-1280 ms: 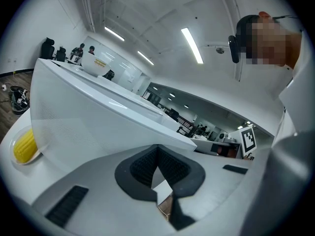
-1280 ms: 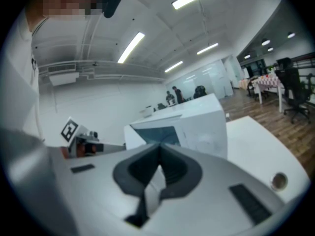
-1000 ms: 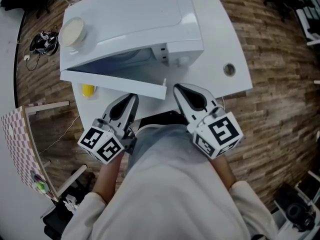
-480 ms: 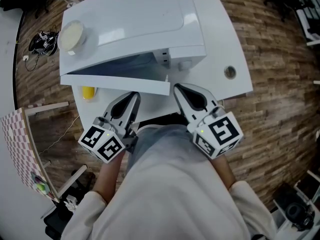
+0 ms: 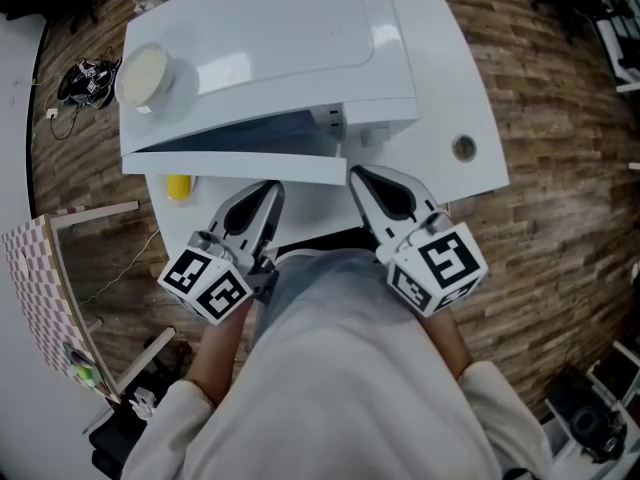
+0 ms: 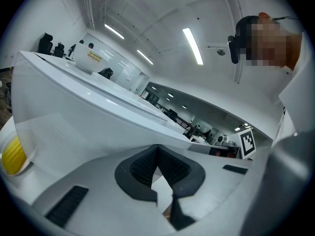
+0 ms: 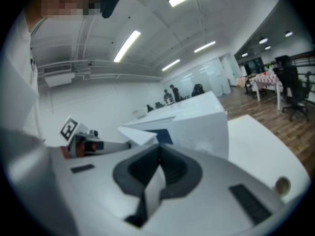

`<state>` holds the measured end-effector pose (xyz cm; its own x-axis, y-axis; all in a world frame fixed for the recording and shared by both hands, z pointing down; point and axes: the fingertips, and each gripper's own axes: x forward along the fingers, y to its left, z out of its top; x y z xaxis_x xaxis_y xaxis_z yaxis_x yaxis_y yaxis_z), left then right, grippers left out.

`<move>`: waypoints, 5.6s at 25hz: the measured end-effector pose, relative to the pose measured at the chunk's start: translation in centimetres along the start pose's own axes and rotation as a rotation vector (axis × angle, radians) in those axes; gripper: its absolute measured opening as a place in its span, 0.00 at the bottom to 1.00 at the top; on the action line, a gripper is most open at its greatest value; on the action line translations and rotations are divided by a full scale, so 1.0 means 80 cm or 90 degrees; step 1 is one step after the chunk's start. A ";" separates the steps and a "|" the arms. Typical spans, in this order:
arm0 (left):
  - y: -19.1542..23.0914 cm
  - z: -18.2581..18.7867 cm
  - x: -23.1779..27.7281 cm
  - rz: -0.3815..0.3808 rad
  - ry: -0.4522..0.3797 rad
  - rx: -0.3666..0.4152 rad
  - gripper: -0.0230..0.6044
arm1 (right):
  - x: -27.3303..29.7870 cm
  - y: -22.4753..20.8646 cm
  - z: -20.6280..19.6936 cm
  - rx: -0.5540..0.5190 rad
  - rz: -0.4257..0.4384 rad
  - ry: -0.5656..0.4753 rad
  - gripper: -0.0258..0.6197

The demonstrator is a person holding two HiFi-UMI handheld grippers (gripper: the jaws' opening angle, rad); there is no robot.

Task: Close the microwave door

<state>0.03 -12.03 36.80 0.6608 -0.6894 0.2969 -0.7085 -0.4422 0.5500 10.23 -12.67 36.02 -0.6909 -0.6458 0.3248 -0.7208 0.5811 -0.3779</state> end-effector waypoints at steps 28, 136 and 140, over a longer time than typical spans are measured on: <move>0.013 0.012 0.016 -0.004 -0.003 -0.008 0.06 | 0.008 -0.014 -0.003 0.015 -0.016 0.010 0.07; -0.012 0.029 0.020 -0.002 -0.106 -0.068 0.06 | -0.058 0.001 0.012 -0.026 -0.020 -0.050 0.07; -0.016 0.029 0.011 -0.001 -0.107 -0.050 0.06 | -0.069 0.000 0.015 -0.034 -0.019 -0.056 0.07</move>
<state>0.93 -13.45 34.54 0.6061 -0.7782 0.1647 -0.6817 -0.4015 0.6116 14.12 -9.69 33.17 -0.6628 -0.7033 0.2570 -0.7449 0.5846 -0.3215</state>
